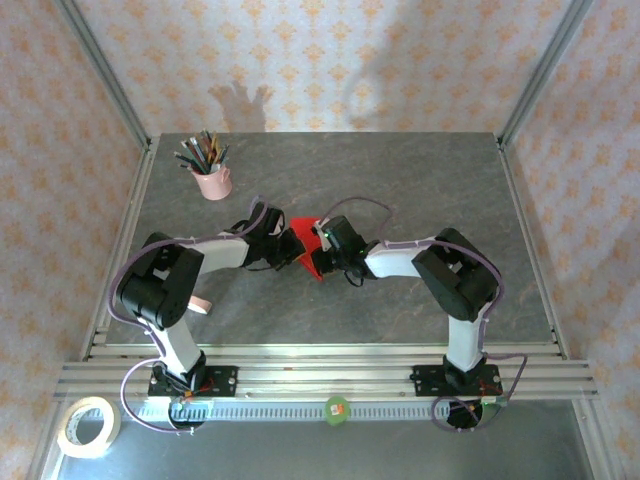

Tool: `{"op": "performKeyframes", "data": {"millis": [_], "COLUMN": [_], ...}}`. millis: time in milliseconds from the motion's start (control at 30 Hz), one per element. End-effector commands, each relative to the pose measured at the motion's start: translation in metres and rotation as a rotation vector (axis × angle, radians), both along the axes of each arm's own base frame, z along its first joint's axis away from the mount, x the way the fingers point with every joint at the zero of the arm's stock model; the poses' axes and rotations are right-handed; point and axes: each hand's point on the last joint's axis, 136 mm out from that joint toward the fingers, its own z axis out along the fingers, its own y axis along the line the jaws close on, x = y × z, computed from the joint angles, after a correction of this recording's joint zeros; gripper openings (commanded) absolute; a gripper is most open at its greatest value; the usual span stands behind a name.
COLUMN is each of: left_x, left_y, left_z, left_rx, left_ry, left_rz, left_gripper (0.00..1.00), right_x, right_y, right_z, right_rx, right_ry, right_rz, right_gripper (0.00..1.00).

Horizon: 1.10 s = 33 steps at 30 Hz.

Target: Fold a paper plane with a square sheet of paper (pick it up from the middle)

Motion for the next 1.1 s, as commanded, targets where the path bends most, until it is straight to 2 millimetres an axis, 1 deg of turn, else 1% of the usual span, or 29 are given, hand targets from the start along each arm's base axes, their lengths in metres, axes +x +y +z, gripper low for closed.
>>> {"op": "performKeyframes", "data": {"millis": [0, 267, 1067], "left_x": [-0.007, -0.007, -0.016], "left_y": [0.005, 0.009, 0.014], "left_z": [-0.011, -0.015, -0.032], "left_rx": [0.045, 0.064, 0.088], "left_ry": [0.027, 0.03, 0.063], "left_rz": [0.003, 0.015, 0.023], "left_gripper": [0.1, 0.1, 0.1], "right_x": [-0.002, -0.001, -0.001], "right_y": [-0.016, -0.016, -0.016], "right_z": [-0.019, -0.018, -0.019], "right_rx": [-0.07, -0.07, -0.066], "right_ry": [0.044, 0.044, 0.047], "right_rz": [-0.034, -0.035, -0.043], "right_gripper": [0.08, 0.08, 0.1]}}
